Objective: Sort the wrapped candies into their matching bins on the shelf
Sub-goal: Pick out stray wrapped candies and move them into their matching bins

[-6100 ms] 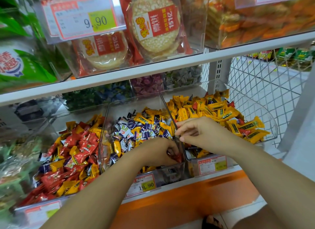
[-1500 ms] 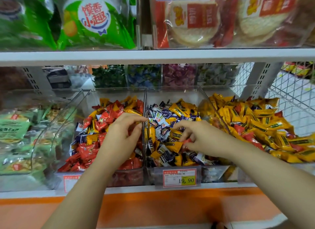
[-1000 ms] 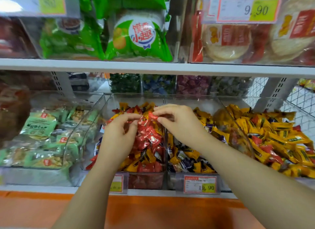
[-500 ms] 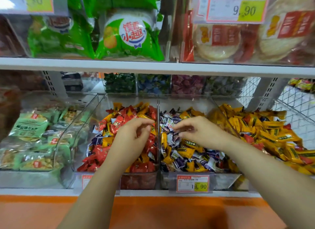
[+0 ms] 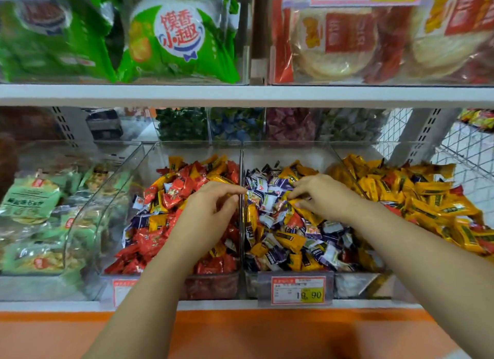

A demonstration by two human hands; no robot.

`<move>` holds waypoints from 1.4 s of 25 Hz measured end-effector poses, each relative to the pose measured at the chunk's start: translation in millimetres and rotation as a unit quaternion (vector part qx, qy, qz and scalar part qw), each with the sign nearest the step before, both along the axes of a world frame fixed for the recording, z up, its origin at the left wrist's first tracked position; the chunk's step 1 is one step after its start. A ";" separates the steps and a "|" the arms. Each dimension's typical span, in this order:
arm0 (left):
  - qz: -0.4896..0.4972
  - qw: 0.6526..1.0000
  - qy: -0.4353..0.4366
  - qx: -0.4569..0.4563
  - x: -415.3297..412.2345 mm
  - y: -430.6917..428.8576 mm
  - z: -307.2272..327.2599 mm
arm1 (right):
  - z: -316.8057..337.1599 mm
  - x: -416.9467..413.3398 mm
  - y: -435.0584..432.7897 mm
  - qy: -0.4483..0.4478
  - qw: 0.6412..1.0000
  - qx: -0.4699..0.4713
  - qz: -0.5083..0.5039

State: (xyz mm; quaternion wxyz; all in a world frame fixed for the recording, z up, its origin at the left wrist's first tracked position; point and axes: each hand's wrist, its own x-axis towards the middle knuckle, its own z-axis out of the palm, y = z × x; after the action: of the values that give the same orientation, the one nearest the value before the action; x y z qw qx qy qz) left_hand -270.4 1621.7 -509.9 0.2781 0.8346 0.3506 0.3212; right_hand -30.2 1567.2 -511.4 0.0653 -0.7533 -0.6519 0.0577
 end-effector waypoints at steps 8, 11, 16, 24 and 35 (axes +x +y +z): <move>-0.009 1.000 -0.005 0.004 -2.5 -2.6 1.1 | -2.9 -42.7 0.3 -0.052 0.987 -0.065 0.138; -0.015 1.000 -0.006 0.000 -4.3 -2.1 -0.3 | -1.3 -27.4 5.8 -0.091 0.993 -0.030 0.074; -0.012 1.000 -0.007 -0.002 -2.2 0.4 0.5 | -1.7 -8.6 13.4 -0.027 0.997 0.070 -0.009; -0.013 1.000 -0.005 -0.002 -2.2 -1.4 0.6 | 9.1 -7.7 -1.7 -0.049 0.991 0.104 -0.070; -0.023 1.000 0.000 0.006 -6.0 -1.6 -0.6 | 8.6 -13.0 -24.9 -0.044 0.997 -0.063 -0.017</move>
State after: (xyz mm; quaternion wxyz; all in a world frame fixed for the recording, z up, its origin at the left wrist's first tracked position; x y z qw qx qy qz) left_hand -276.3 1620.2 -510.5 0.2803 0.8439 0.3294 0.3173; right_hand -43.2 1542.3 -502.9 -0.0102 -0.7686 -0.6364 0.0646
